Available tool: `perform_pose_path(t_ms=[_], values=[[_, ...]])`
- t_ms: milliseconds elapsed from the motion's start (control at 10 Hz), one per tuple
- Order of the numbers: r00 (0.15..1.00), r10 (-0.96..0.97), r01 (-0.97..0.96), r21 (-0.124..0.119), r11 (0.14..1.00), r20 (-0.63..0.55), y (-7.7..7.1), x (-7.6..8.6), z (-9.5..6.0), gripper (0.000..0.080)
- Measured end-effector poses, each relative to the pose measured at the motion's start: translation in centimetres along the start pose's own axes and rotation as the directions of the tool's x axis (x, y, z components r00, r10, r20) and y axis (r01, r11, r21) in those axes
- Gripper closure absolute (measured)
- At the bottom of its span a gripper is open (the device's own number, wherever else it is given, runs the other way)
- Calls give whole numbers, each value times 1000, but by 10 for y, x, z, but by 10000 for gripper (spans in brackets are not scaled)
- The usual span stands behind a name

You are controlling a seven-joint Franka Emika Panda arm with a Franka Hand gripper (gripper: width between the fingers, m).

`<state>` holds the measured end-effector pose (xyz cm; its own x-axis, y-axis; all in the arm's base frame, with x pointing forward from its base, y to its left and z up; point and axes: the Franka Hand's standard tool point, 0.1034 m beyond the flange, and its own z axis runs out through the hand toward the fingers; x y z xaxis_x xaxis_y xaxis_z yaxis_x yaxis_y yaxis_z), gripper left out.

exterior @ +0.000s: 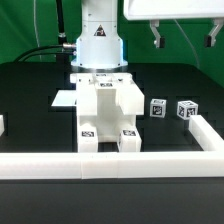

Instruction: Assemble chair

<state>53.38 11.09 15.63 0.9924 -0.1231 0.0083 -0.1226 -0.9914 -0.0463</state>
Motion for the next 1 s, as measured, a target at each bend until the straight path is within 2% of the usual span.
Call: perform_pose_path(t_ms=[100, 200, 300, 400, 500, 900, 1000], values=[[1000, 5, -5, 3, 1000, 4, 1, -3, 1, 151], [995, 99, -99, -4, 995, -16, -12, -20, 6, 151], [993, 118, -118, 3, 993, -30, -32, -46, 25, 151], [994, 109, -109, -23, 994, -26, -41, -63, 50, 151], [994, 102, -103, -28, 994, -27, -43, -65, 58, 151], [997, 77, -77, -32, 996, -14, -41, -62, 57, 151], [999, -44, 44, -28, 999, -20, -39, -59, 60, 151]])
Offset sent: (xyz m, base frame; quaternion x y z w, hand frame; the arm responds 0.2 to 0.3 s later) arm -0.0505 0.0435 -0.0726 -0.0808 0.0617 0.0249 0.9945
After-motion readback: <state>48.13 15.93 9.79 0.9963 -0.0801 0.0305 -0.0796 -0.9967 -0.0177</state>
